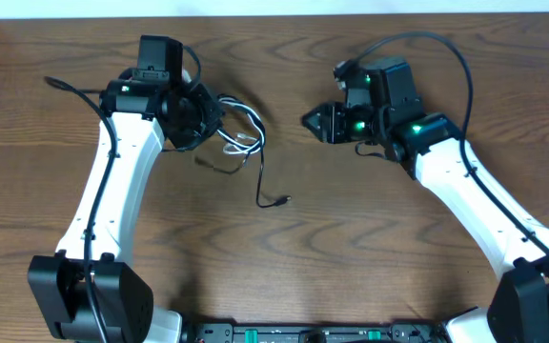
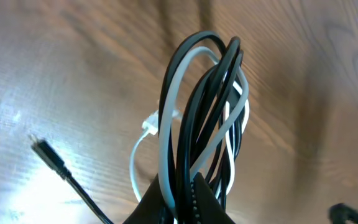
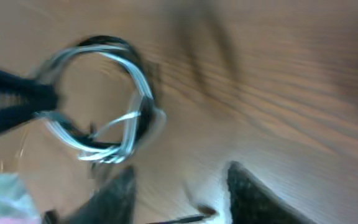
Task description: Untangle cables
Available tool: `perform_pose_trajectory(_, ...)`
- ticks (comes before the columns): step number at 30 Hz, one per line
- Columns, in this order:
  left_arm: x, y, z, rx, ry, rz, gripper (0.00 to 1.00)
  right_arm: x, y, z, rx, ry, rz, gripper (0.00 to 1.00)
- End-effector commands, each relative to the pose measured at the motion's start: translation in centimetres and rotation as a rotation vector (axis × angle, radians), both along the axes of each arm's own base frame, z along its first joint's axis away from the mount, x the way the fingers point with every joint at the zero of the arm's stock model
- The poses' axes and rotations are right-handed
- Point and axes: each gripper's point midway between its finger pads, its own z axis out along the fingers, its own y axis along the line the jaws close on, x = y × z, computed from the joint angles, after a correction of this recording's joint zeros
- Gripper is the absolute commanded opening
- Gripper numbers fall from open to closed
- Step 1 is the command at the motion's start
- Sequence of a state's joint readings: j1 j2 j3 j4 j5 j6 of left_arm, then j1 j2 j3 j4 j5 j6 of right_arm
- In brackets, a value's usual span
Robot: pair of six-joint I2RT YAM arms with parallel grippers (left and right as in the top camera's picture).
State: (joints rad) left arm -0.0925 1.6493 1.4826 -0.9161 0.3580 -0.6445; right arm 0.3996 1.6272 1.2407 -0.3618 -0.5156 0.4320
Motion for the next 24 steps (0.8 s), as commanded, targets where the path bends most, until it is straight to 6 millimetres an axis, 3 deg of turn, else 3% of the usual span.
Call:
perform_pose_trajectory(1,0.7,-0.9,0.7,-0.008,-0.08,-0.126,0.07,-1.8,2.4,2.1,0.09,0.011,0.078,0.63)
perform_pose_trajectory(3,1.2,-1.7,1.4,-0.051,-0.112,-0.143,0.07,-2.2,3.1,1.8,0.086,0.039,0.057,0.75)
perform_pose_trajectory(6,2.1,-3.3,2.7,-0.145,-0.171,-0.179,0.08,-3.4,5.1,0.6,0.063,0.096,0.03,0.84)
perform_pose_trajectory(8,2.4,-4.0,3.4,-0.185,-0.199,-0.201,0.07,-3.9,5.9,0.0,0.042,0.113,0.005,0.85)
perform_pose_trajectory(13,2.8,-4.3,4.0,-0.21,-0.221,-0.195,0.07,-3.7,6.0,-0.8,0.001,0.125,-0.081,0.81)
perform_pose_trajectory(20,2.4,-4.1,3.5,-0.367,0.01,0.18,0.07,-2.6,5.3,-1.3,-0.037,0.103,-0.189,0.8)
perform_pose_trajectory(24,1.5,-4.3,2.9,-0.447,0.173,0.39,0.07,-2.3,6.3,-1.1,-0.034,0.061,-0.195,0.79)
